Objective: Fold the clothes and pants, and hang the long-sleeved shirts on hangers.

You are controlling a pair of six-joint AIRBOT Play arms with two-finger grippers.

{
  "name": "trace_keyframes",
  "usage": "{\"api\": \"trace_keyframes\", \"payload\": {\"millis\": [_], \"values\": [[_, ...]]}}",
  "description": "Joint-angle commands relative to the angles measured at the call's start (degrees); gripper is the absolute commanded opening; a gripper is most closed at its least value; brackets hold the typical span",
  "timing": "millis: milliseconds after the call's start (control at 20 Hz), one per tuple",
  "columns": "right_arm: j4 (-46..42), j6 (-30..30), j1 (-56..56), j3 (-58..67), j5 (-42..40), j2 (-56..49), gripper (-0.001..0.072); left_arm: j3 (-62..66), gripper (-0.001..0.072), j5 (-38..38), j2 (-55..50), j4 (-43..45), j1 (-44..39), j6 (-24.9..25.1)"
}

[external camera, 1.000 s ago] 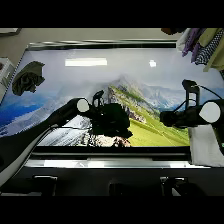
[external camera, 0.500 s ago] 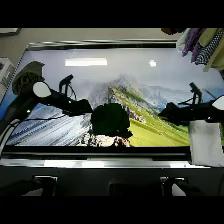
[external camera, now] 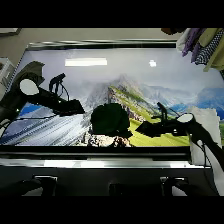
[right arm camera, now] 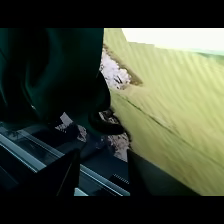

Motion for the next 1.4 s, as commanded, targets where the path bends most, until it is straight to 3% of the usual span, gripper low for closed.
{"api": "trace_keyframes", "payload": {"millis": [0, 150, 250, 300, 350, 400, 600, 750, 1200, 1250, 1350], "values": [[6.45, -5.86, 5.51, -1.33, -4.92, -5.35, 0.0362, 0.02, 0.0531, -1.31, 0.04, 0.13, 0.2, 0.39], [6.47, -5.92, 6.97, -1.33, -6.93, -7.5, 0.0361, -0.04, 0.0533, -3.19, 0.04, 2.73, 0.44, 1.11], [6.45, -6.36, 6.97, -1.33, -6.95, -8.0, 0.0357, -0.94, 0.0533, -3.58, 0.04, 2.84, 1.36, 5.35], [6.62, -6.88, 6.97, -1.33, -6.88, -8.07, 0.0324, -2.03, 0.0534, -2.84, 0.04, 2.75, 2.05, 6.47], [6.6, -7.13, 6.97, -1.33, -6.88, -8.07, 0.0244, -3.61, 0.0534, -1.44, 0.04, 2.75, 2.71, 6.6], [6.62, -7.1, 6.97, -1.33, -6.99, -8.09, 0.0237, -5.66, 0.0534, 0.28, 0.04, 2.29, 3.23, 6.6], [6.6, -6.88, 6.97, -1.33, -7.87, -8.09, 0.0352, -13.92, 0.0533, 6.71, 0.02, -4.59, 3.37, 9.38], [6.62, -6.88, 6.97, -1.29, -9.05, -8.09, 0.0028, -18.6, 0.0534, 13.14, 0.0, -9.62, 2.38, 10.08], [7.06, -4.24, 6.95, -1.29, -5.7, -8.09, 0.0029, -21.05, 0.0531, 20.2, -9.33, -22.71, -4.5, 17.66], [7.08, -4.22, 6.97, -1.29, -5.49, -8.09, 0.0029, -21.05, 0.0494, 20.39, -10.29, -23.52, -4.94, 17.99], [7.08, -3.8, 6.97, -1.29, -4.74, -8.02, 0.0029, -21.05, 0.0224, 20.57, -10.8, -25.81, -5.05, 20.28]]}}
